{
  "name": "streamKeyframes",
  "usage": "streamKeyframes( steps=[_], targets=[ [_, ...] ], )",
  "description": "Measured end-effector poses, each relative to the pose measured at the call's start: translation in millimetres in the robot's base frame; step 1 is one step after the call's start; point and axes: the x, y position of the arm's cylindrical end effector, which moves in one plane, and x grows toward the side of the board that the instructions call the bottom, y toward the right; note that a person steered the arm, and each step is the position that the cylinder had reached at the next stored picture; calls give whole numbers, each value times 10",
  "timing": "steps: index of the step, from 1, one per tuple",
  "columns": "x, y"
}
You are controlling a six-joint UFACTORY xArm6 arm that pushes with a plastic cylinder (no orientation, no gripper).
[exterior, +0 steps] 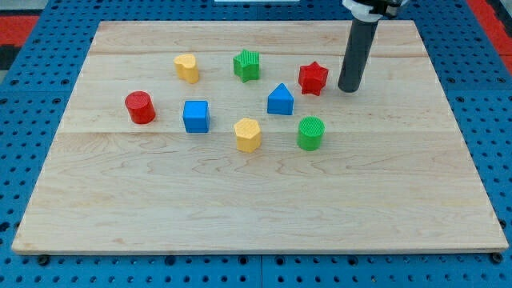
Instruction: Slide red star to top center
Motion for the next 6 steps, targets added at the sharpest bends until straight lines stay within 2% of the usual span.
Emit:
streamKeyframes(
  steps=[1, 2, 4, 6],
  targets=[
    [197, -160],
    [112, -309],
    [-406, -304],
    [-496, -434]
  ],
)
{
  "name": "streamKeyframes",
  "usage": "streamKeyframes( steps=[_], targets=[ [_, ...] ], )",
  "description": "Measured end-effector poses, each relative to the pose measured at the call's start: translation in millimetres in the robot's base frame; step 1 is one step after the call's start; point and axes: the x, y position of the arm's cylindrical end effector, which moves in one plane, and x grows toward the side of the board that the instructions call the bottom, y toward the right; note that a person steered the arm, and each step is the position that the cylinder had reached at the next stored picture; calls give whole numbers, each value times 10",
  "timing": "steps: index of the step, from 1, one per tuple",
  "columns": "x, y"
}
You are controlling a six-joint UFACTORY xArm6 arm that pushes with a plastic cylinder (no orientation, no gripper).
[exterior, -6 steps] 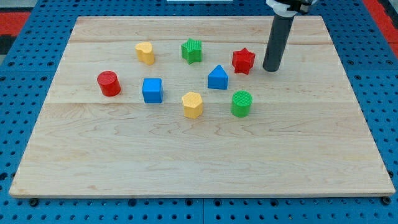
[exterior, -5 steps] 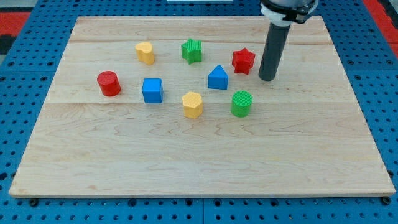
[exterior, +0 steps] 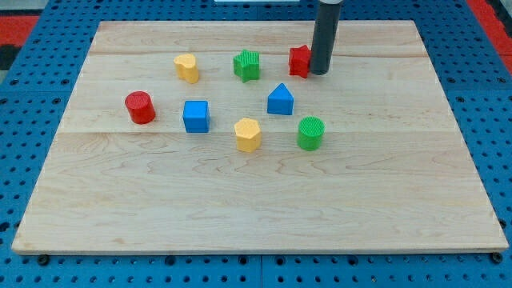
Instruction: Slide red star to top center
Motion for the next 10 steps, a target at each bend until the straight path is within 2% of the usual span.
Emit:
streamKeyframes(
  steps=[1, 3, 4, 5, 6, 7, 8, 10],
  targets=[
    [-39, -23],
    [206, -302],
    [137, -456],
    [-73, -457],
    [-85, -431],
    [206, -287],
    [184, -37],
    [-226, -296]
  ],
)
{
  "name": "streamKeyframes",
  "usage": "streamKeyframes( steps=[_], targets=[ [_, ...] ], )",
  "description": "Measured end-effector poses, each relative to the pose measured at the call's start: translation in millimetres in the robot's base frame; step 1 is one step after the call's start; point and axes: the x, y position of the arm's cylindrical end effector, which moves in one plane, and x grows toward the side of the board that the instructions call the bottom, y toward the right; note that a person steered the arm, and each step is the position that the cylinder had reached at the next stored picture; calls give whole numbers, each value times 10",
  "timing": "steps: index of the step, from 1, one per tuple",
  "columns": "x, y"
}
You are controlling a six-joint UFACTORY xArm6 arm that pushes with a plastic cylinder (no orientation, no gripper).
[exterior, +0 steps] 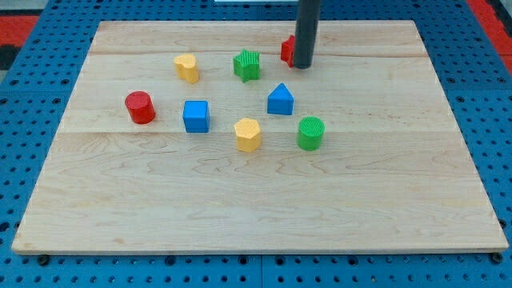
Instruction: Slide red star to top center
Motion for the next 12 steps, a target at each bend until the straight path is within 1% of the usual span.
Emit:
streamKeyframes(
  steps=[2, 3, 4, 5, 6, 10, 12],
  targets=[
    [-311, -195],
    [-350, -195],
    [-269, 65],
    [-329, 262],
    [-492, 208],
    [-577, -109],
    [-195, -172]
  ],
)
